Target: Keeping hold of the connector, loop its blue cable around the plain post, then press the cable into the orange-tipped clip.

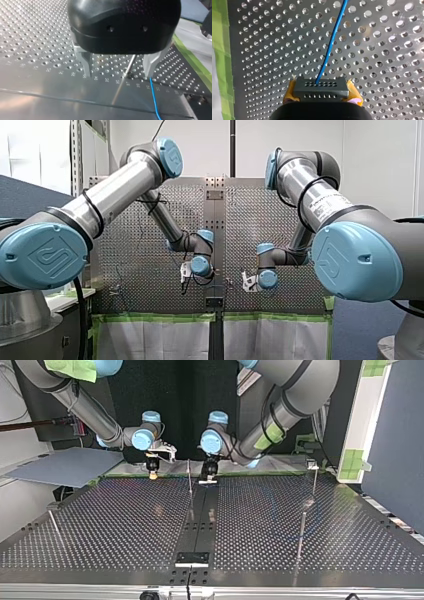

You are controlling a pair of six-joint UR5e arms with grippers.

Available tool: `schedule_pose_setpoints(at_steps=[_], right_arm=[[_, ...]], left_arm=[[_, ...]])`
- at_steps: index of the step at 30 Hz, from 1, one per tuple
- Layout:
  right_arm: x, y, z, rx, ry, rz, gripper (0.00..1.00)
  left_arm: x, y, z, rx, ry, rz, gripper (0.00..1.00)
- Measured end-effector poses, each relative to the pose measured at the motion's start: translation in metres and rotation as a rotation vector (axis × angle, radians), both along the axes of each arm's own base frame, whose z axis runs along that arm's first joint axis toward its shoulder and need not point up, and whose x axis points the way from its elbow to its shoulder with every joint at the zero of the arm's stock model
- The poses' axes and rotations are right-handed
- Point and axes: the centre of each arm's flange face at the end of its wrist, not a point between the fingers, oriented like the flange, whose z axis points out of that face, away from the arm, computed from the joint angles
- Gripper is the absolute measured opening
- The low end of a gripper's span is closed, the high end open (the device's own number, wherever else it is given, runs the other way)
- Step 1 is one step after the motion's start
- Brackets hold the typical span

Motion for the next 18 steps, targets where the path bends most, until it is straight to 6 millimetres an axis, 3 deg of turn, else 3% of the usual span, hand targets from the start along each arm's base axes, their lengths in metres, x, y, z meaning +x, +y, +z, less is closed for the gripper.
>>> schedule_pose_setpoints(at_steps=[10,18], right_arm=[[-0.003,0.0,-0.001,0.014,0.008,-0.004,0.0],[-0.006,-0.001,-0.002,0.017,0.009,-0.007,0.0]], left_arm=[[-0.029,0.01,-0.024,0.028,0.023,-0.015,1.0],[-0.067,0.012,-0.047,0.067,0.079,-0.059,1.0]])
